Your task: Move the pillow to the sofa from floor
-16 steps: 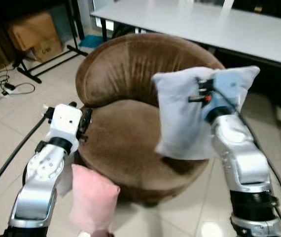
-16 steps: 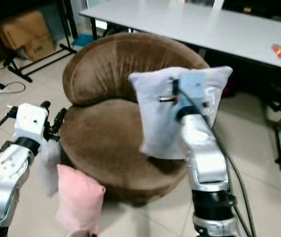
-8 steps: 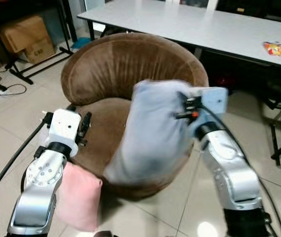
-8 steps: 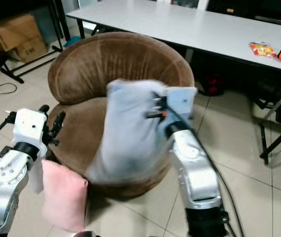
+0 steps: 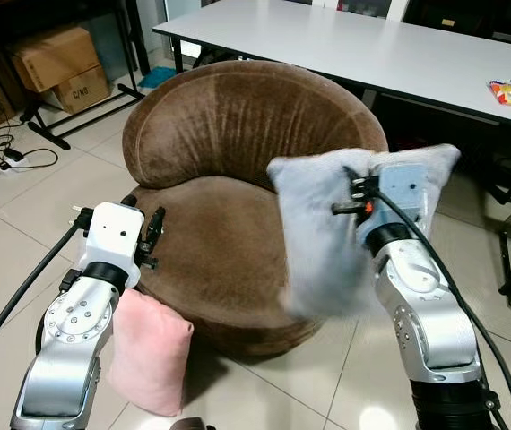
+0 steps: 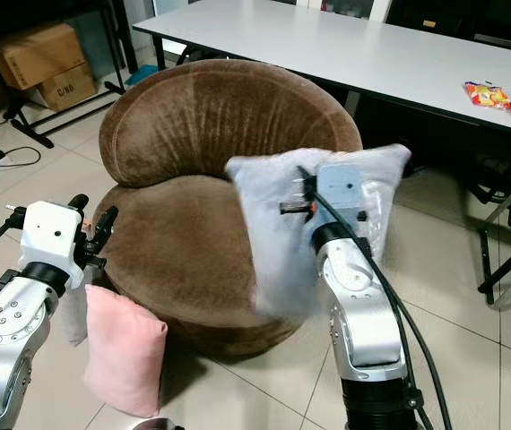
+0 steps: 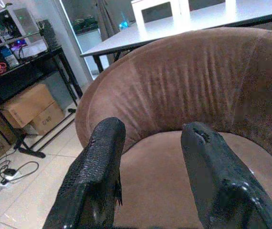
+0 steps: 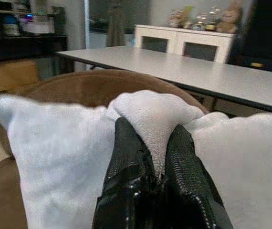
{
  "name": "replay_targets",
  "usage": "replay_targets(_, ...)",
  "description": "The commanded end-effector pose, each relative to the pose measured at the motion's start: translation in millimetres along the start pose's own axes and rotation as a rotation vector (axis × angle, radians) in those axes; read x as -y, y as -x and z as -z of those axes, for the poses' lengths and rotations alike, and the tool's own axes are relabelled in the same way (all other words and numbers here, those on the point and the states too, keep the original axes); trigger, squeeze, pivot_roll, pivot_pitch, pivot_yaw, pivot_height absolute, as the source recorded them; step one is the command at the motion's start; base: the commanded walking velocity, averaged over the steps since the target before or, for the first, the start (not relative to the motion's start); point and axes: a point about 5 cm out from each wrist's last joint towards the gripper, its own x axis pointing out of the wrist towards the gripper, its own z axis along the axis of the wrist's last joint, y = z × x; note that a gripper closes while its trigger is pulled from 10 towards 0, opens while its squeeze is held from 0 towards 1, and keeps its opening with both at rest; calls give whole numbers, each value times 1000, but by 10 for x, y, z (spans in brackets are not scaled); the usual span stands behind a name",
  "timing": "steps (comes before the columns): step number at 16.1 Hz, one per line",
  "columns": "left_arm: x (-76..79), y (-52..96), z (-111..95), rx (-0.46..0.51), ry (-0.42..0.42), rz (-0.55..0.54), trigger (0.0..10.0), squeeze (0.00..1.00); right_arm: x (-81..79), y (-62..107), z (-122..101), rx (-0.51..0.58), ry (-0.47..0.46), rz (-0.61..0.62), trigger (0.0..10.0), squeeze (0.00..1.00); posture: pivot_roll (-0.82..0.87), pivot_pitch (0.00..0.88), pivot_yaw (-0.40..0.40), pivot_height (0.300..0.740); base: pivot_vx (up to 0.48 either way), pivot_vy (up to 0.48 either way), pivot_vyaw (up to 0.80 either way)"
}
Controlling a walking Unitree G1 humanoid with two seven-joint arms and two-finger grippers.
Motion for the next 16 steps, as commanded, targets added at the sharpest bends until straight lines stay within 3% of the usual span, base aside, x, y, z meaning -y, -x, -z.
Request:
replay_targets(1,-3,1,-30,12,-1,9,10000,0,33,-2,-73,34,-1,20,10000,0,-27,0,-14,740,300,0,0)
replay_targets(3,-2,-2,-30,11,0,11,10000,0,55,-2,-44,18,-1,31,10000,0,-27,0,-12,740,306,0,0)
replay_targets(4,-2,-6,-30,10,-1,12,10000,0,74,-2,8,-8,-73,45,10000,0,-27,0,-12,740,319,0,0)
replay_targets(5,-1,-9,-30,10,-1,13,10000,0,84,-4,15,-14,-80,48,10000,0,-27,0,-13,740,322,0,-800)
replay_targets(9,1,-21,-34,14,4,21,10000,0,133,-11,8,0,-41,71,10000,0,-28,0,-10,740,333,0,-556)
replay_targets(11,-3,-28,-36,16,4,22,10000,0,101,-14,-12,11,-63,53,10000,0,-25,0,-9,740,360,0,0)
replay_targets(13,-9,-29,-38,17,0,22,10000,0,51,-20,-39,24,-17,15,10000,0,-24,0,-8,740,362,0,0)
replay_targets(16,-14,-35,-49,21,-5,26,10000,0,-108,-21,-90,47,-12,-114,10000,0,-20,0,-4,740,358,0,800)
